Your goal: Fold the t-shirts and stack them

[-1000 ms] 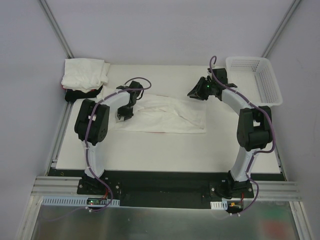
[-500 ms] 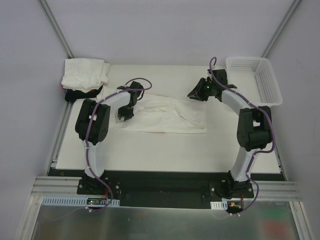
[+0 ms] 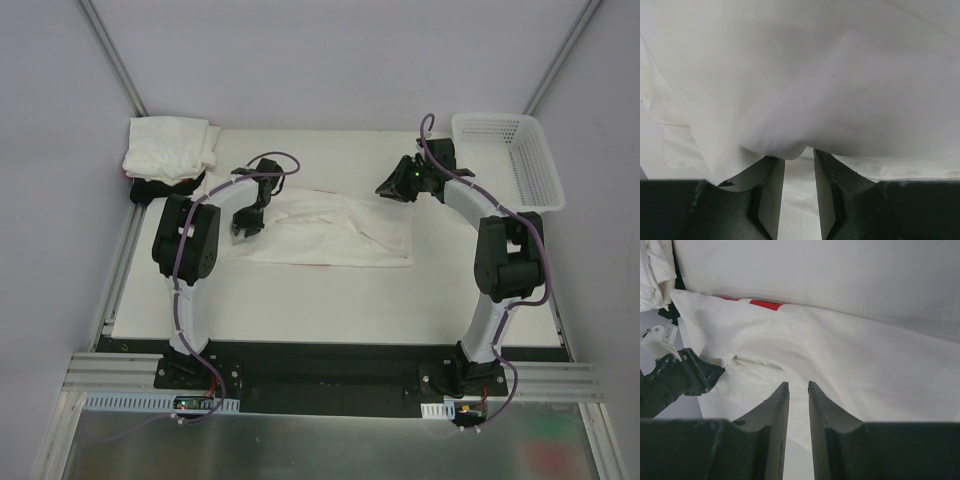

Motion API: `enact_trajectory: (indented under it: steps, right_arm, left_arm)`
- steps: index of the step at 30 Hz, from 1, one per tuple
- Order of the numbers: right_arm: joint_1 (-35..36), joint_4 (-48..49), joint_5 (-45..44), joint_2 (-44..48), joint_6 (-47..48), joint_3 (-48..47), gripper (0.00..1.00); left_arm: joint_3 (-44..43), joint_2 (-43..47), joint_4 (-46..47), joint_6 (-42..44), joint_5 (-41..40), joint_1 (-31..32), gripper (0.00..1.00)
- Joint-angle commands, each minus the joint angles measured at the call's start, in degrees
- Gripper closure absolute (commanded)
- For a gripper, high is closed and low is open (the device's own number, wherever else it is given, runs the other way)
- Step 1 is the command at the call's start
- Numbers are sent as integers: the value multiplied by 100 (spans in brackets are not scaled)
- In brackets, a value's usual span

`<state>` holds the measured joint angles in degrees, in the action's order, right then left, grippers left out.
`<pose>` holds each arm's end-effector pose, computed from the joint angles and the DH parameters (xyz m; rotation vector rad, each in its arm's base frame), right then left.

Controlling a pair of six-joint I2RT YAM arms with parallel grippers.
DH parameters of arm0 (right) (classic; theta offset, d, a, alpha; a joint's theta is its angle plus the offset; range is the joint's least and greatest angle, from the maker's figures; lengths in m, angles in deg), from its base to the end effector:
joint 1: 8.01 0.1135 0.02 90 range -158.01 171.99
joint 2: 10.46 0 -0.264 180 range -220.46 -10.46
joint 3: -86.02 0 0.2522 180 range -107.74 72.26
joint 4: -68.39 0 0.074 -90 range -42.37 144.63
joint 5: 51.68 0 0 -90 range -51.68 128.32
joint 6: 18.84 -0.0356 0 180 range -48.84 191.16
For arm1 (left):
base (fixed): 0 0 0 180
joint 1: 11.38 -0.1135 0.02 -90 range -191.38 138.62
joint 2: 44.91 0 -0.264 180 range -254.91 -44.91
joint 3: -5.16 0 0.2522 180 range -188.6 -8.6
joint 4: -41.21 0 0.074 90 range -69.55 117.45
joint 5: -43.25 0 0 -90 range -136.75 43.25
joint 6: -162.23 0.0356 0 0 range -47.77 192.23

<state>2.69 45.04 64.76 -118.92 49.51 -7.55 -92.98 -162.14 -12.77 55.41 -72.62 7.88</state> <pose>0.4201 0.0955 0.2336 -0.0409 2.2822 0.8182 0.3922 -0.1206 0.1643 -0.0346 2.6889 0.4631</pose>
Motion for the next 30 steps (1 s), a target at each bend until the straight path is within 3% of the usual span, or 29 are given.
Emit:
enact_trajectory:
  steps: [1, 14, 19, 30]
  right_arm:
    - [-77, 194, 125, 317, -41, 27, 75]
    - [-129, 211, 125, 300, -59, 80, 76]
    - [-129, 229, 134, 300, -50, 88, 77]
    - [-129, 264, 134, 308, -94, 115, 79]
  left_arm:
    - [-158, -116, -161, 82, -15, -28, 72]
    - [-88, -177, -161, -6, 47, -28, 88]
    - [-114, -195, -170, -23, 55, -28, 100]
    - [-316, 112, -170, -23, 20, 16, 100]
